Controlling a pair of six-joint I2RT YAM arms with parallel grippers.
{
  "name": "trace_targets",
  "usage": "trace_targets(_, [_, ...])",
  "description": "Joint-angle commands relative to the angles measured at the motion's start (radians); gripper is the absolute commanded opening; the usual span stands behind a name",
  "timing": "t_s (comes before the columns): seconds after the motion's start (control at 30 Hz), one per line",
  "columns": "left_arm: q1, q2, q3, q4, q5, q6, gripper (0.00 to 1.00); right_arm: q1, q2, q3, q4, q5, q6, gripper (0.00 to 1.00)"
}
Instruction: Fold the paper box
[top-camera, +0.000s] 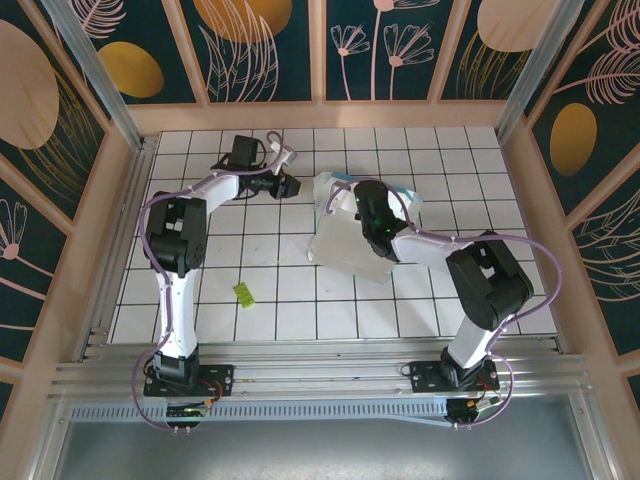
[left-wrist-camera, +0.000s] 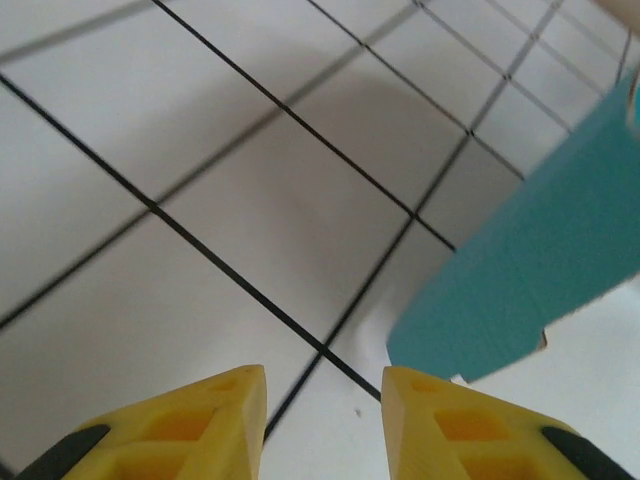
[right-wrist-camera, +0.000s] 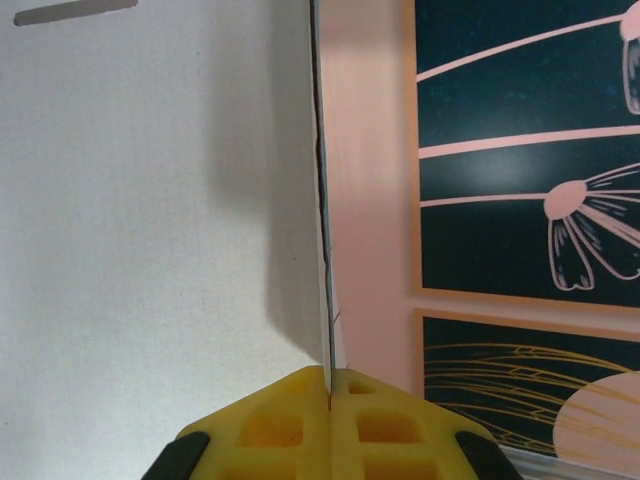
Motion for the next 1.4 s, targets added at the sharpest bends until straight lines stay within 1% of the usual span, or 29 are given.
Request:
trace_targets(0.0, [-0.033, -0.004, 0.064, -0.152, 0.018, 0.233, 0.33, 0.008, -0.040, -0.009, 0.094, 0.010, -0.045, 0.03])
trace_targets(0.1, [-0.054, 0.009, 0.091, -0.224, 0.018, 0.344, 0.32, 0.010, -0.040, -0.015, 0.096, 0.006, -0.046, 0.03])
trace_targets(0.13, [-0.059, 0.014, 0.100, -0.233, 0.013, 0.360, 0.32, 0.012, -0.042, -0.018, 0.100, 0.002, -0.048, 0.03])
trace_targets(0.23, [-0.069, 0.043, 0.148, -0.243, -0.027, 0.360, 0.30, 0.016, -0.045, -0.016, 0.099, -0.006, -0.037, 0.03])
trace_targets(0.3, [-0.072, 0.059, 0.177, -0.244, -0.046, 0.355, 0.26, 0.024, -0.047, -0.013, 0.090, -0.012, -0.028, 0.03])
trace_targets(0.37, [-0.072, 0.070, 0.200, -0.255, -0.046, 0.354, 0.24, 0.028, -0.048, -0.013, 0.095, -0.014, -0.025, 0.03])
trace_targets(0.57, [-0.081, 0.086, 0.223, -0.280, 0.082, 0.366, 0.24, 0.035, -0.040, -0.009, 0.096, -0.026, -0.003, 0.03])
trace_targets(0.7, [-0.092, 0.093, 0.226, -0.283, 0.143, 0.363, 0.25, 0.035, -0.026, 0.002, 0.075, -0.034, 0.020, 0.03])
trace_targets(0.9, [-0.096, 0.138, 0.278, -0.273, 0.129, 0.299, 0.22, 0.033, -0.012, 0.013, 0.058, -0.052, 0.053, 0.03])
trace_targets(1.07, [-0.107, 0.158, 0.292, -0.261, 0.188, 0.264, 0.21, 0.030, 0.007, 0.031, 0.024, -0.077, 0.112, 0.03])
trace_targets(1.23, [-0.115, 0.150, 0.278, -0.236, 0.253, 0.228, 0.21, 0.024, 0.031, 0.041, 0.017, -0.081, 0.127, 0.03])
trace_targets(1.37, [-0.115, 0.140, 0.278, -0.134, 0.245, 0.106, 0.17, 0.022, 0.036, 0.047, 0.011, -0.088, 0.142, 0.03])
